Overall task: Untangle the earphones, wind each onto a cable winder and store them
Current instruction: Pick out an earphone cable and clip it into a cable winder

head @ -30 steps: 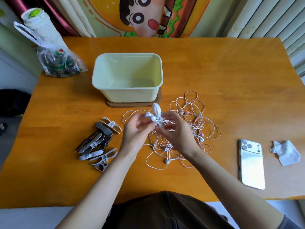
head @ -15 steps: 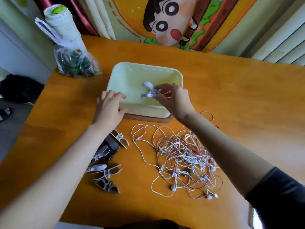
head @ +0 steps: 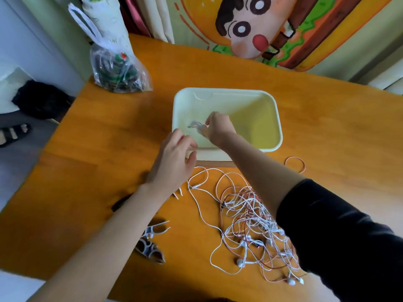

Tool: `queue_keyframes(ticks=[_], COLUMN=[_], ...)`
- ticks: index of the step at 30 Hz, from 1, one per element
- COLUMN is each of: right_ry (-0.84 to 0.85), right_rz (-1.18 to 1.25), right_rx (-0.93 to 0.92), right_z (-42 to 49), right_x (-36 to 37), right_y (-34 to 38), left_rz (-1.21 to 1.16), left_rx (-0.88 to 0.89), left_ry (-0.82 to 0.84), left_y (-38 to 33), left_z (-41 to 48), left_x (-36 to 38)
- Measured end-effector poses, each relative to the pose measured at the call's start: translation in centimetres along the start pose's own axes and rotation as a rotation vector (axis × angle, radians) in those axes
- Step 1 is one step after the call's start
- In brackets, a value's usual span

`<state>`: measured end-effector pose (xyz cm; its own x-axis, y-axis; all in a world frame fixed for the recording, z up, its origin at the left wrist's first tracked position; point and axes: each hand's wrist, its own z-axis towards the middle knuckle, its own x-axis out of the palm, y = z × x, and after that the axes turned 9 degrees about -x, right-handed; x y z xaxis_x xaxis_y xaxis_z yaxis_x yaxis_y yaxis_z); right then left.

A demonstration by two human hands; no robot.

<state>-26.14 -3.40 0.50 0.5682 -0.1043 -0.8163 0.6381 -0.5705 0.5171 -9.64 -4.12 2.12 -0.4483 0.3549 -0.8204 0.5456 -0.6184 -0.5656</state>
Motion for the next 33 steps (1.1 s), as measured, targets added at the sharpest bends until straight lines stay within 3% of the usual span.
queue_keyframes(ticks=[6,10,12,16,18,23,28,33], right_ry=[0.323,0.335,0.222,-0.276,-0.386,-0.16,0.394,0.399], right_rz=[-0.156,-0.092,0.028,0.294,0.354,0.26,-0.098,-0.211], right_rx=[-0.064,-0.048,-0.08,-0.398,-0.507,-0.422,-0.109,-0.101], right_z=[1.0,0.5,-0.7,-5.9,-9.3,-16.5,-19.9,-21.1], right_x=[1.7,0.3,-1.0,-2.6,-2.9,0.6,6.1,7.8], right_y=[0.8,1.0,1.6,2.1,1.2,-3.4,-6.1,-6.2], left_rz=[0.026,0.101,0.145,0.178,0.137,0.121,0.238,0.388], left_rx=[0.028,0.027,0.01,0.066,0.09,0.022,0.009,0.052], left_ry=[0.006,-0.003,-0.001,-0.052,-0.069,0.198,0.663,0.682], left_y=[0.1,-0.2,-0.4,-1.4,-1.7,-0.4,1.1,0.1], left_z=[0.0,0.3,0.3,-0.2,-1.1,-5.6,-9.8,-11.5], left_x=[-0.8,-1.3,-1.4,-1.6,-1.4,1.8,5.4,6.1])
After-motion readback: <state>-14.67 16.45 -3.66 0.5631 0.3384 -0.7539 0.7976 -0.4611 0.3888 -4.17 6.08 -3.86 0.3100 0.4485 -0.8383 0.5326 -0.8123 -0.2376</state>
